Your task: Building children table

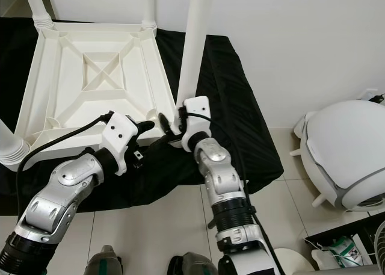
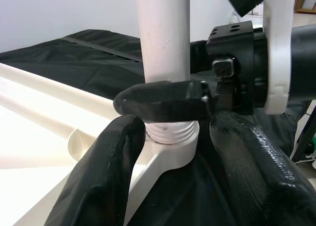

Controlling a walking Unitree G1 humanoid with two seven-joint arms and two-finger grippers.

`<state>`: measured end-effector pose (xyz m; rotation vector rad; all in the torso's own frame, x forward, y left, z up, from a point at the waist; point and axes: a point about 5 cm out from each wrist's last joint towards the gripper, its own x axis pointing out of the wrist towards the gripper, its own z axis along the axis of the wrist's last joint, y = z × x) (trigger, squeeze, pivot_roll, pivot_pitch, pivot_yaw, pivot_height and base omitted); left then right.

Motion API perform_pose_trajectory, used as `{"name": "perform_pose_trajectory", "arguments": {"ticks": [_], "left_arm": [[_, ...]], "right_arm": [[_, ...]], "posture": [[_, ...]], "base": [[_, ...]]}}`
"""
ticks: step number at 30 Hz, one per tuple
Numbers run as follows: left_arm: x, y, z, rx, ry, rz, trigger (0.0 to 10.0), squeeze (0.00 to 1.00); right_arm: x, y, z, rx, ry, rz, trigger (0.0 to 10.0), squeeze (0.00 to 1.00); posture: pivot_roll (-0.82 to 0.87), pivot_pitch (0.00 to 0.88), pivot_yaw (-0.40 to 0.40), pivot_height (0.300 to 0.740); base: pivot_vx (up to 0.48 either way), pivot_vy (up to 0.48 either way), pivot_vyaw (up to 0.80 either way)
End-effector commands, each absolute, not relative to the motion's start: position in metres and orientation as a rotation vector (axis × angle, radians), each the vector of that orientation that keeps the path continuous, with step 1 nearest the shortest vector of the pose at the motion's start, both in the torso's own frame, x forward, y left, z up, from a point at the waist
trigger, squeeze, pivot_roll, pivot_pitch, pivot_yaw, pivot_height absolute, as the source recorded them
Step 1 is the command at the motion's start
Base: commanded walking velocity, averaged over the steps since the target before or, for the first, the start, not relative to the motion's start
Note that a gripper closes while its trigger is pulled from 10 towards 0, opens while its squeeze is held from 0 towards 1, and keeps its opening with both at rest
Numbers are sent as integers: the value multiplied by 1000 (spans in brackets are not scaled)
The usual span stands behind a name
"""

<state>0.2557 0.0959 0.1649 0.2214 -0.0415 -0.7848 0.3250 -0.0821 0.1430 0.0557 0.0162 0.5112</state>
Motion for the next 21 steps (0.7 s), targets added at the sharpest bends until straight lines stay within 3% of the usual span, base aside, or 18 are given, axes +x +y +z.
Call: {"name": "perform_pose_trajectory", "arguments": {"ticks": [1,3,5,6,14,21], "left_arm": [[255,93,162,223,-32,-818,10000,0],[255,92,162,224,-35,-821,10000,0],[255,92,162,223,-36,-823,10000,0],[255,91,162,224,-36,-825,10000,0],[258,91,164,225,-40,-828,10000,0],[259,93,166,227,-45,-817,10000,0]], "right_arm": [[327,-83,143,74,23,535,10000,1000],[330,-103,142,20,28,722,10000,1000],[334,-119,141,-31,30,792,10000,1000],[336,-123,140,-53,31,826,10000,0],[346,-124,140,-104,27,892,10000,0],[357,-109,139,-140,44,990,10000,0]], "posture": [[55,0,-139,740],[53,0,-138,740],[53,0,-138,740],[53,0,-138,740],[53,0,-130,740],[70,0,-129,740]], "base": [[0,0,0],[0,0,0],[0,0,0],[0,0,0],[0,0,0],[0,0,0]]}}
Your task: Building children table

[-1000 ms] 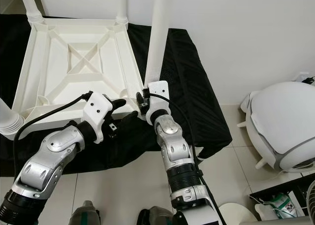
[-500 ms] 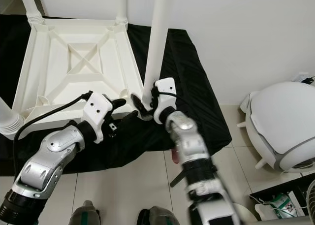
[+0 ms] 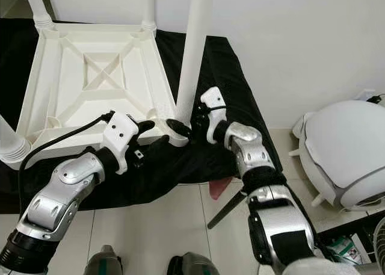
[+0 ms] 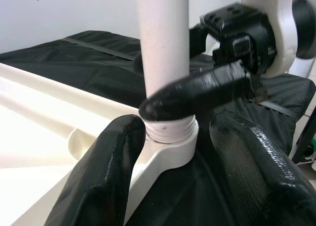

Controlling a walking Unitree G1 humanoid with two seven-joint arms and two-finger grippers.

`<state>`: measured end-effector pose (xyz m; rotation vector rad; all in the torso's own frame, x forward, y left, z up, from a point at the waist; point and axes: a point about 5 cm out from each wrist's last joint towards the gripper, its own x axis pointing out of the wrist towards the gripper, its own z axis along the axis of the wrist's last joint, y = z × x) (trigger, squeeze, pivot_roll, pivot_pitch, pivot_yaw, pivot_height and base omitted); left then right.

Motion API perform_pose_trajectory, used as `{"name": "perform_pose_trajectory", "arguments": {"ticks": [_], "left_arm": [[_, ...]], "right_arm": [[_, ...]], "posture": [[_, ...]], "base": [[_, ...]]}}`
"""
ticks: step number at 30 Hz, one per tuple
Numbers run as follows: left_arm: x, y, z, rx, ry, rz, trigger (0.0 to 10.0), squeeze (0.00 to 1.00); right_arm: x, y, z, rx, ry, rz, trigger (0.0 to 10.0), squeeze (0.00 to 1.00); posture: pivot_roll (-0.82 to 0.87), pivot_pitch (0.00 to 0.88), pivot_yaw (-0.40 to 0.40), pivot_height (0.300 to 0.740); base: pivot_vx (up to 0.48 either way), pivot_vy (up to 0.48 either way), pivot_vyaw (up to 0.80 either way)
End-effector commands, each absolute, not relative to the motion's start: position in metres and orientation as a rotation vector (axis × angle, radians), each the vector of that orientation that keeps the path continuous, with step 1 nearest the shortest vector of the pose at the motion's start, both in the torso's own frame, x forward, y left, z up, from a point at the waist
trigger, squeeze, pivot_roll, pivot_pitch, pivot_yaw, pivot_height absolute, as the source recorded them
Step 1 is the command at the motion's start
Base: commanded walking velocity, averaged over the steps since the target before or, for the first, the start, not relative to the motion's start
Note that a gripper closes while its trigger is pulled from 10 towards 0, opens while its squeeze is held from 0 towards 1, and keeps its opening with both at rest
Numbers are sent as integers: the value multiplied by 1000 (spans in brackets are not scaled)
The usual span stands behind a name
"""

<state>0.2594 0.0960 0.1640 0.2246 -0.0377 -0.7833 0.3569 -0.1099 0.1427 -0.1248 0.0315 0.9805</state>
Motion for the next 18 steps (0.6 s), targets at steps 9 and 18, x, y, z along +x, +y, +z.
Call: {"name": "perform_pose_trajectory", "arguments": {"ticks": [9,18], "left_arm": [[258,95,167,226,-46,-799,10000,0],[257,96,166,224,-44,-798,10000,0]], "right_arm": [[357,-96,128,-160,74,999,10000,0],[355,-99,119,-142,86,984,0,0]], "posture": [[84,2,-135,740],[76,8,-127,740]], "base": [[0,0,0],[0,0,0]]}}
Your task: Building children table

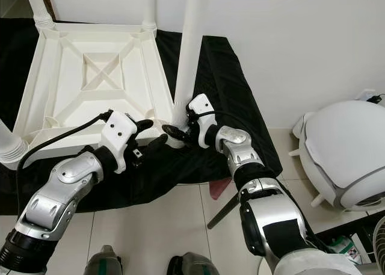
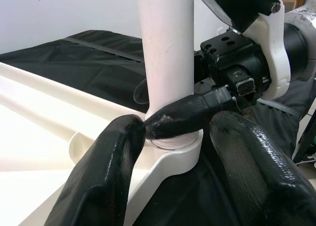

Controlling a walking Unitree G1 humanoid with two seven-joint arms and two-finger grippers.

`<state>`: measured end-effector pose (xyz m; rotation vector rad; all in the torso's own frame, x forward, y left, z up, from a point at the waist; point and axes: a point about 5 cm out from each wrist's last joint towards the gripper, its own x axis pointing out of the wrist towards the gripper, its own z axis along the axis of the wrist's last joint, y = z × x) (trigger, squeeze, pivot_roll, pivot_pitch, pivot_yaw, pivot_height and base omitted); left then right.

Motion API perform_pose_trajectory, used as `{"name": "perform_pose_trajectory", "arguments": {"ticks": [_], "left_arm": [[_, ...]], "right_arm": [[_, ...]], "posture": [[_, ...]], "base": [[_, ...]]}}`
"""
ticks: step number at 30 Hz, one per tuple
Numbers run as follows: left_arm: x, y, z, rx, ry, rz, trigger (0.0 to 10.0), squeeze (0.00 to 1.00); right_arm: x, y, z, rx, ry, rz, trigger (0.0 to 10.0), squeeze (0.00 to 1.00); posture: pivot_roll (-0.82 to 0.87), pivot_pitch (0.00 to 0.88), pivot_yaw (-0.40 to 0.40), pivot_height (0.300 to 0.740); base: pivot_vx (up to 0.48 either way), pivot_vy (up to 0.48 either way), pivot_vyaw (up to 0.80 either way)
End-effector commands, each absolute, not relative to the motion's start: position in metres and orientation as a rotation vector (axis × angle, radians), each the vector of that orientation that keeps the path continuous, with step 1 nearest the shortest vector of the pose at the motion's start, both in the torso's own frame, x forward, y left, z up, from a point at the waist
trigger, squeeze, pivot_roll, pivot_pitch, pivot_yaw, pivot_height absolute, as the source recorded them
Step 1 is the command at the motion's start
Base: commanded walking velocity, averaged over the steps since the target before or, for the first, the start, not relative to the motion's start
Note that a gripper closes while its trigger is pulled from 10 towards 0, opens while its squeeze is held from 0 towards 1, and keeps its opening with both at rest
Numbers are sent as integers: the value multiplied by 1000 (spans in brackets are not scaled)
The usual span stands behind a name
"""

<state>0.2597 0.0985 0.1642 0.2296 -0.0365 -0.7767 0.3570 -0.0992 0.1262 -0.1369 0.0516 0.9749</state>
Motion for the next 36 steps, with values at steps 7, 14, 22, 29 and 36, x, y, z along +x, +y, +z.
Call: {"name": "perform_pose_trajectory", "arguments": {"ticks": [7,14,22,29,36], "left_arm": [[258,95,167,224,-44,-806,10000,0],[257,95,166,224,-42,-812,10000,0],[255,94,165,217,-37,-816,10000,0],[255,93,164,215,-36,-823,10000,0],[256,90,164,214,-36,-836,10000,0]], "right_arm": [[354,-105,115,-102,86,950,0,0],[357,-108,113,-70,107,848,10000,0],[360,-105,125,-24,34,572,10000,0],[354,-102,122,28,54,308,10000,0],[335,-79,128,3,1,239,10000,0]], "posture": [[69,7,-123,740],[64,16,-124,740],[56,22,-124,740],[44,26,-118,740],[37,25,-112,740]], "base": [[0,0,0],[0,0,0],[0,0,0],[0,0,0],[0,0,0]]}}
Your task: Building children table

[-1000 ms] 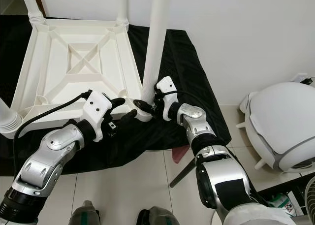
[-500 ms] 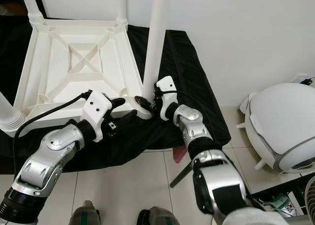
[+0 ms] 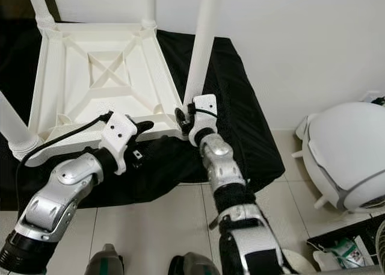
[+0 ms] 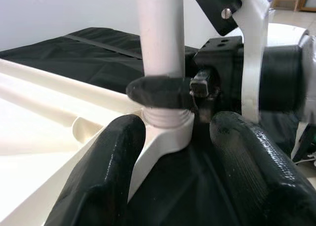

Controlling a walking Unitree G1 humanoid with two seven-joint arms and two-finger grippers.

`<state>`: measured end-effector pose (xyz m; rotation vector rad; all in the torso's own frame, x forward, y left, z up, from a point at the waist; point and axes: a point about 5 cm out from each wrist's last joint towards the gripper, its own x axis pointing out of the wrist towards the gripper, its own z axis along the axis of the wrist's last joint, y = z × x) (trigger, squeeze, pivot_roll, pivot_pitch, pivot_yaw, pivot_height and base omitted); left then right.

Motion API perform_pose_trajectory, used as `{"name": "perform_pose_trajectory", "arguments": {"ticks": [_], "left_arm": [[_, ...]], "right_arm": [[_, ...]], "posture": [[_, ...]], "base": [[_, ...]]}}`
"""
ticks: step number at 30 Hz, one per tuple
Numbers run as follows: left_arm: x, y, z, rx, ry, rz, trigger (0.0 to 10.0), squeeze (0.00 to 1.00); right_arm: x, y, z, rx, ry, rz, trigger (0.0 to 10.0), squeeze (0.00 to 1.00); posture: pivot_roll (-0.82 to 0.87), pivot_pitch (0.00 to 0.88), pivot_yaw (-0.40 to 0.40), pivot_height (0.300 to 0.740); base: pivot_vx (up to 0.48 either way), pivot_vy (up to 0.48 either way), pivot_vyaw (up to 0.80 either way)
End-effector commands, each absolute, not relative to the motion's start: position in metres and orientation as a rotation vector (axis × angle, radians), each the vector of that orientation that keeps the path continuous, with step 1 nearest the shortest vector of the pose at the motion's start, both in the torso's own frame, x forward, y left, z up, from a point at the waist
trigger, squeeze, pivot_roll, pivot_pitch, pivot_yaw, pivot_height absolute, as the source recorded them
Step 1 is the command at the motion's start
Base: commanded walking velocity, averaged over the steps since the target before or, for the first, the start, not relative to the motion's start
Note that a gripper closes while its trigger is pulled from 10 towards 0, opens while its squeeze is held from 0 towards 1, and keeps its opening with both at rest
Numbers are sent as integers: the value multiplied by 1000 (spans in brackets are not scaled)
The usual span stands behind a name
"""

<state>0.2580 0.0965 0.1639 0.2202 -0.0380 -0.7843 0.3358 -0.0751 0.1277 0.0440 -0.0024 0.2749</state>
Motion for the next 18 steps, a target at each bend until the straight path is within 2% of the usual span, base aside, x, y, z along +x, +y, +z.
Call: {"name": "perform_pose_trajectory", "arguments": {"ticks": [1,7,8,18], "left_arm": [[256,89,165,214,-38,-841,10000,0],[256,90,165,215,-38,-842,10000,0],[255,90,165,216,-38,-840,10000,0],[255,91,165,214,-39,-835,10000,0]], "right_arm": [[333,-79,129,3,6,215,10000,0],[330,-79,128,14,26,208,10000,0],[329,-77,130,32,21,219,10000,1000],[324,-77,140,69,13,243,10000,1000]], "posture": [[37,24,-115,740],[43,23,-118,740],[43,24,-118,740],[44,20,-121,740]], "base": [[0,0,0],[0,0,0],[0,0,0],[0,0,0]]}}
